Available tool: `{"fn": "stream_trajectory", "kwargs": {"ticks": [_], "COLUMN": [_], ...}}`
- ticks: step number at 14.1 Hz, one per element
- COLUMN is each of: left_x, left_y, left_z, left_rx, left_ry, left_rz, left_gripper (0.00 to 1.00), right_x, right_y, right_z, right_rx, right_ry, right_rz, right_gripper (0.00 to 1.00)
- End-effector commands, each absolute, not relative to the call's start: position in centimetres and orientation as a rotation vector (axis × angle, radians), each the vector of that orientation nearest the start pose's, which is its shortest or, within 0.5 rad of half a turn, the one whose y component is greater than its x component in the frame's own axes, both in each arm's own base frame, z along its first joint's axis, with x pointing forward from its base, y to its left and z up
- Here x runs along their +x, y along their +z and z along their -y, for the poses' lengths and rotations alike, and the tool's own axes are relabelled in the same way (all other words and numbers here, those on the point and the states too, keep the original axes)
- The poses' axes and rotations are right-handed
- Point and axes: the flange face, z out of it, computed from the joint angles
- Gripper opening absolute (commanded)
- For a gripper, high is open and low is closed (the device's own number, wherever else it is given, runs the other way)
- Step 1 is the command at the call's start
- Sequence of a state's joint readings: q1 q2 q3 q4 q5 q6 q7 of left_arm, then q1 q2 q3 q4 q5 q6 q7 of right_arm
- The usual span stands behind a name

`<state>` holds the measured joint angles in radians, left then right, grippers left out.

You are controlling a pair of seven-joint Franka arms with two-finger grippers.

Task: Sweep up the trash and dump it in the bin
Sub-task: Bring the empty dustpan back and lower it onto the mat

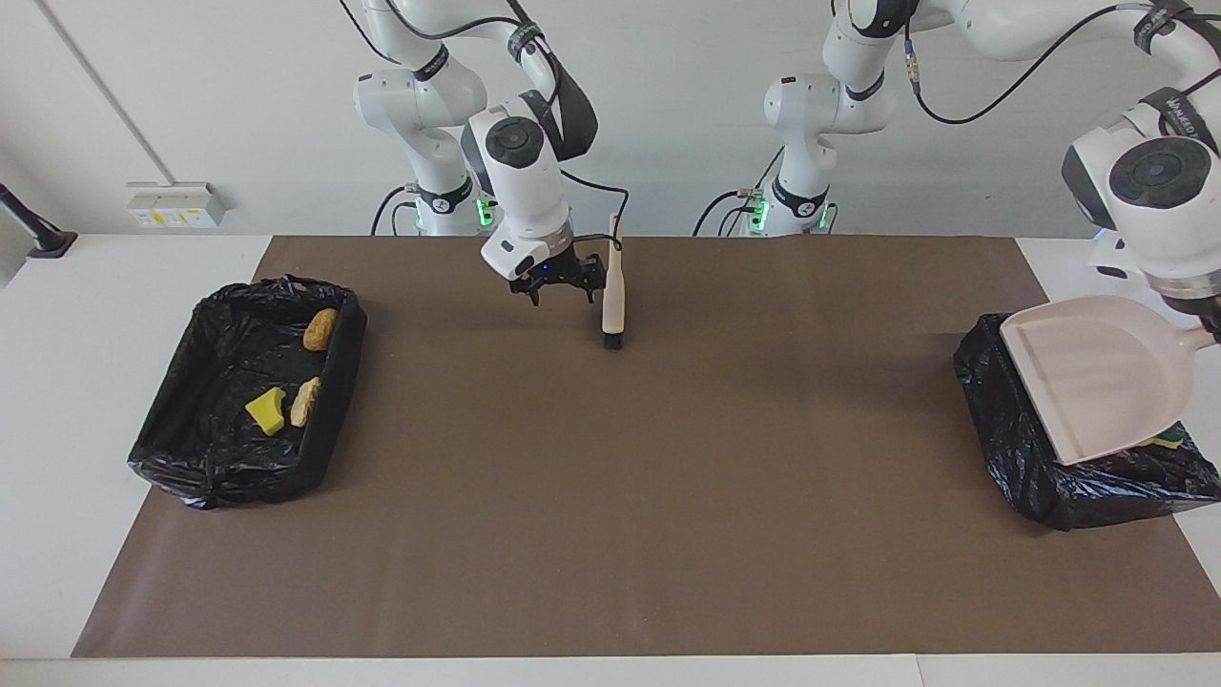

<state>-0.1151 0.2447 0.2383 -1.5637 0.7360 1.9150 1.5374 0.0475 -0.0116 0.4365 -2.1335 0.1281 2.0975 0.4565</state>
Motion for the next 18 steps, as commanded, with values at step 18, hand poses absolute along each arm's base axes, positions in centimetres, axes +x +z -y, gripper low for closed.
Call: {"fn": "stream_trajectory", "kwargs": {"ticks": [18], "left_x": [57.8], "left_y": [40.3], "left_z": [31.6], "left_rx": [-2.817], "left_ry": [0.13], "left_rz": [-0.821], "left_gripper": [0.0], "right_x": [53.0], "right_y": [61.4], "right_z": [2.4], "right_rx": [-3.178], "right_ry": [0.047], "right_rz": [-0.074], "right_gripper": [1.0]}}
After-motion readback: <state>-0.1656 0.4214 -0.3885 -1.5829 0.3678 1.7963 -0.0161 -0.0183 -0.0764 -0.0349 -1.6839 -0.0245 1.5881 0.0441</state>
